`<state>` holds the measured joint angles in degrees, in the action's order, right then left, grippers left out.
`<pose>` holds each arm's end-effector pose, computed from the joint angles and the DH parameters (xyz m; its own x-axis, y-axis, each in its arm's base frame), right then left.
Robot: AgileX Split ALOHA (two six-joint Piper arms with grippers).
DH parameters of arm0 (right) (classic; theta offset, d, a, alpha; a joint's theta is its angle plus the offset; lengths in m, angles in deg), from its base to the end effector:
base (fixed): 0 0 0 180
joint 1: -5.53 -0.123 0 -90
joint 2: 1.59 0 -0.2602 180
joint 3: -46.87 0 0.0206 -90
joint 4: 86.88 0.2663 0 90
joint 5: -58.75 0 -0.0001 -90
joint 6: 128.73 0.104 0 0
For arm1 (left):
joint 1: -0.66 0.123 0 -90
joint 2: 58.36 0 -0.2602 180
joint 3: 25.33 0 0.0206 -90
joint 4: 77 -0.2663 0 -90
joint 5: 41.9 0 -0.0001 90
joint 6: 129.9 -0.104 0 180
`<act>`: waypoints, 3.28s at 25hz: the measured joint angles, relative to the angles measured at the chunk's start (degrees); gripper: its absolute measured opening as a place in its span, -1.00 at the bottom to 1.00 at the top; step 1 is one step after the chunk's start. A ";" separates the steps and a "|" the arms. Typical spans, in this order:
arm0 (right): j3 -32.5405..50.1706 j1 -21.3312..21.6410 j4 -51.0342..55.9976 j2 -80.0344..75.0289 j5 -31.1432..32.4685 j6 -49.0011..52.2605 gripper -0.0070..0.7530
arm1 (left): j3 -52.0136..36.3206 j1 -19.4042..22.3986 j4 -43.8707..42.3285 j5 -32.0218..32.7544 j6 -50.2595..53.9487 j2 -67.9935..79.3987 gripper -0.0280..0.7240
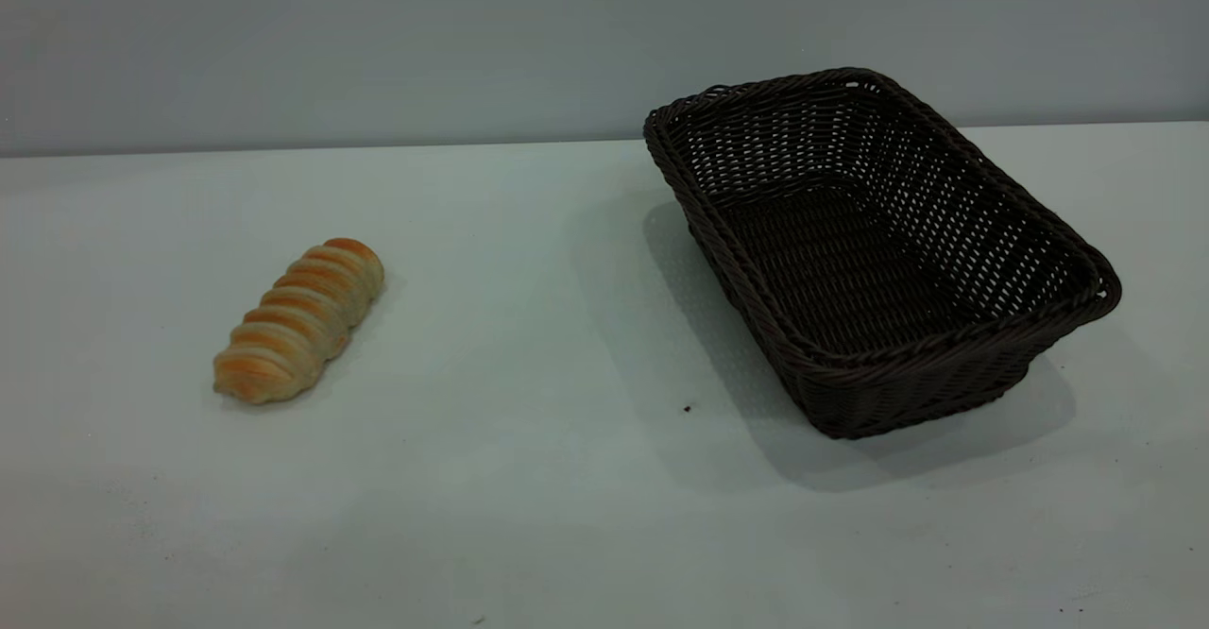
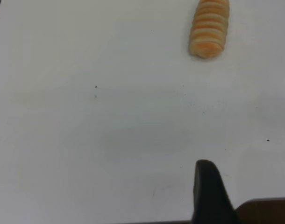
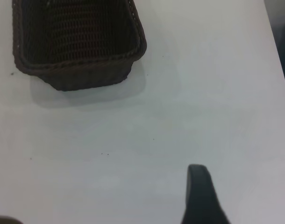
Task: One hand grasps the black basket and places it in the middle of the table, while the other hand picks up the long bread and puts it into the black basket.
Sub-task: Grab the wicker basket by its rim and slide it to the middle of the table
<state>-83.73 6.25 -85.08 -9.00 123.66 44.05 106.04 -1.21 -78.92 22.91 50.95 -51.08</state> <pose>0.0420 0.0024 0.2648 -0.5209 -0.1059 -0.8470 -0.0707 0.9942 -0.0808 0.0403 0.0018 0.2691 -0.5104 0.0161 -0.8598 0.0063 0.9999 0.0150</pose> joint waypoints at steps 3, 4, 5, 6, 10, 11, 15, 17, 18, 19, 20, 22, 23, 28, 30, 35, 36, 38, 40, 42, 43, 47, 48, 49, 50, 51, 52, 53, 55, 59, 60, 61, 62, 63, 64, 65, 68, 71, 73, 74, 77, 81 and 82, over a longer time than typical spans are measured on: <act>0.00 0.00 0.00 0.00 0.00 0.00 0.28 | 0.00 0.00 0.00 0.00 0.00 0.00 0.27; 0.00 0.00 0.00 0.00 0.00 0.00 0.28 | 0.00 0.00 0.00 0.00 0.00 0.00 0.27; 0.00 0.00 0.00 0.00 0.00 0.00 0.28 | 0.00 0.00 0.00 0.00 0.00 0.00 0.27; 0.00 0.00 0.00 0.00 0.00 0.00 0.28 | 0.00 0.00 0.00 0.00 0.00 0.00 0.27; 0.00 0.00 0.00 0.00 0.00 0.00 0.28 | 0.00 0.00 0.00 0.00 0.00 0.00 0.27; 0.00 0.00 0.00 0.00 0.00 0.00 0.28 | 0.00 0.00 0.00 0.00 0.00 0.00 0.27; 0.00 0.00 0.00 0.00 0.00 0.00 0.28 | 0.00 0.00 0.00 0.00 0.00 0.00 0.27; 0.00 0.00 0.00 0.00 0.00 0.00 0.28 | 0.00 0.00 0.00 0.00 0.00 0.00 0.27; 0.00 0.00 0.00 0.00 0.00 0.00 0.28 | 0.00 0.00 0.00 0.00 0.00 0.00 0.27; 0.00 0.00 0.00 0.00 0.00 0.00 0.28 | 0.00 0.00 0.00 0.00 0.00 0.00 0.27; 0.00 0.00 0.00 0.00 0.00 0.00 0.28 | 0.00 0.00 0.00 0.00 0.00 0.00 0.27; 0.00 0.00 0.00 0.00 0.00 0.00 0.28 | 0.00 0.00 0.00 0.00 0.00 0.00 0.27; 0.00 0.00 0.00 0.00 0.00 0.00 0.28 | 0.00 0.00 0.00 0.00 0.00 0.00 0.27; 0.00 0.00 0.00 0.00 0.00 0.00 0.28 | 0.00 0.00 0.00 0.00 0.00 0.00 0.27; 0.00 0.00 0.00 0.00 0.00 0.00 0.28 | 0.00 0.00 0.00 0.00 0.00 0.00 0.27; 0.00 0.00 0.00 0.00 0.00 0.00 0.28 | 0.00 0.00 0.00 0.00 0.00 0.00 0.27; 0.00 0.00 0.00 0.00 0.00 0.00 0.28 | 0.00 0.00 0.00 0.00 0.00 0.00 0.27; 0.00 0.00 0.00 0.00 0.00 0.00 0.28 | 0.00 0.00 0.00 0.00 0.00 0.00 0.27; 0.00 0.00 0.00 0.00 0.00 0.00 0.28 | 0.00 0.00 0.00 0.00 0.00 0.00 0.27; 0.00 0.00 0.00 0.00 0.00 0.00 0.28 | 0.00 0.00 0.00 0.00 0.00 0.00 0.27; 0.00 0.00 0.00 0.00 0.00 0.00 0.28 | 0.00 0.00 0.00 0.00 0.00 0.00 0.27; 0.00 0.00 0.00 0.00 0.00 0.00 0.28 | 0.00 0.00 0.00 0.00 0.00 0.00 0.27; 0.00 0.00 0.00 0.00 0.00 0.00 0.28 | 0.00 0.00 0.00 0.00 0.00 0.00 0.27; 0.00 0.00 0.00 0.00 0.00 0.00 0.28 | 0.00 0.00 0.00 0.00 0.00 0.00 0.27; 0.00 0.00 0.00 0.00 0.00 0.00 0.28 | 0.00 0.00 0.00 0.00 0.00 0.00 0.27; 0.00 0.00 0.00 0.00 0.00 -0.24 0.28 | 0.00 0.00 0.00 0.00 0.00 0.00 0.27; 0.00 0.00 0.00 0.00 0.00 -0.33 0.28 | 0.00 0.00 0.00 0.00 0.00 0.00 0.27; 0.00 0.00 0.00 0.00 0.00 -0.40 0.28 | 0.00 0.00 0.00 0.00 0.00 0.00 0.27; 0.00 0.00 0.00 0.00 0.00 -0.40 0.28 | 0.00 0.00 0.00 0.00 0.00 0.00 0.27; 0.00 0.00 -0.05 0.00 0.00 -0.47 0.28 | 0.00 0.00 0.00 0.00 0.00 0.00 0.27; 0.00 0.00 -0.05 0.00 0.00 -0.47 0.28 | 0.00 0.00 0.00 0.00 0.00 0.00 0.27; 0.00 0.00 -0.05 0.00 0.00 -0.47 0.28 | 0.00 0.00 0.00 0.00 0.00 0.00 0.27; 0.00 0.00 -0.05 0.00 0.00 -0.47 0.28 | 0.00 0.00 0.00 0.00 -0.05 0.00 0.27; 0.00 0.00 -0.05 0.00 0.00 -0.47 0.28 | 0.00 0.00 0.00 -0.12 -0.36 0.00 0.27; 0.00 0.00 -0.05 0.00 0.00 -0.74 0.28 | 0.12 0.00 0.00 -0.27 -0.85 0.00 0.27; 0.00 0.00 -0.05 0.00 0.00 -1.13 0.28 | 0.24 0.00 0.00 -0.72 -0.85 0.00 0.27; -0.07 0.00 0.05 0.00 0.25 -2.70 0.28 | 0.55 0.00 0.00 -1.78 -1.16 0.00 0.27; -0.51 0.00 0.88 -2.16 0.93 -3.37 0.28 | 0.77 0.00 0.00 -1.65 -1.16 0.00 0.27; -0.51 0.00 2.47 -5.29 0.87 -4.30 0.28 | 1.79 0.00 0.00 -1.08 -0.53 0.68 0.27; -0.55 0.00 3.53 -6.85 0.82 -5.05 0.28 | 2.49 0.00 0.05 -0.71 -0.03 1.37 0.27; -1.79 -0.13 6.68 -12.77 0.33 -6.66 0.28 | 4.27 0.00 0.00 0.05 0.42 5.22 0.27; -5.35 -0.18 9.57 -20.66 -0.54 -8.39 0.28 | 6.16 0.00 0.00 0.05 1.82 11.51 0.27; -6.29 -0.18 9.73 -22.81 -0.69 -8.61 0.28 | 6.51 0.00 0.00 0.05 2.21 13.38 0.27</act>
<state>-90.02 6.07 -75.35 -31.80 122.96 35.44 112.55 -1.21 -78.92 22.95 53.16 -37.70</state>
